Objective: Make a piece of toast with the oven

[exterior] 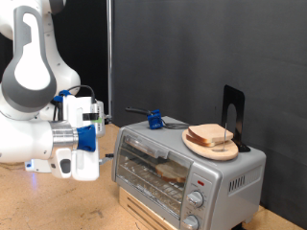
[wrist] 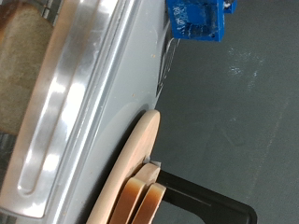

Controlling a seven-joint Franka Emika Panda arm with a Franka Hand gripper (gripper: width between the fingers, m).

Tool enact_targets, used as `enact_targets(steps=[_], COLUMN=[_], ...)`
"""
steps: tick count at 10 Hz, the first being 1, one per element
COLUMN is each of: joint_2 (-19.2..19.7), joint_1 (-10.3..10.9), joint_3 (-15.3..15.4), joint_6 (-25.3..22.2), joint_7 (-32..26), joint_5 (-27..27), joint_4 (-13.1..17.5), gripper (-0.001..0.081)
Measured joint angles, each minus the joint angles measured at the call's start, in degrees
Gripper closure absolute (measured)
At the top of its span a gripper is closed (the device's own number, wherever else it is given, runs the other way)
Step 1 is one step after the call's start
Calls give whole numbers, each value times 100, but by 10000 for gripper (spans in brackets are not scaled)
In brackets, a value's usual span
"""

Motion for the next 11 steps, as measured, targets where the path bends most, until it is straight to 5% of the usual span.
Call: enact_targets(steps=[3,5,8,11], joint_2=[65,344,842,1664], joint_1=[-13,16,167,194], joint_3=[-58,-71,40,124], joint_6=[-346,340,1561,1521], joint_7=[1038,1487,902,895], joint_5=[-455,-301,42,97], joint_4=[147,418,851,1743], gripper=[-2,-2,-2,-2])
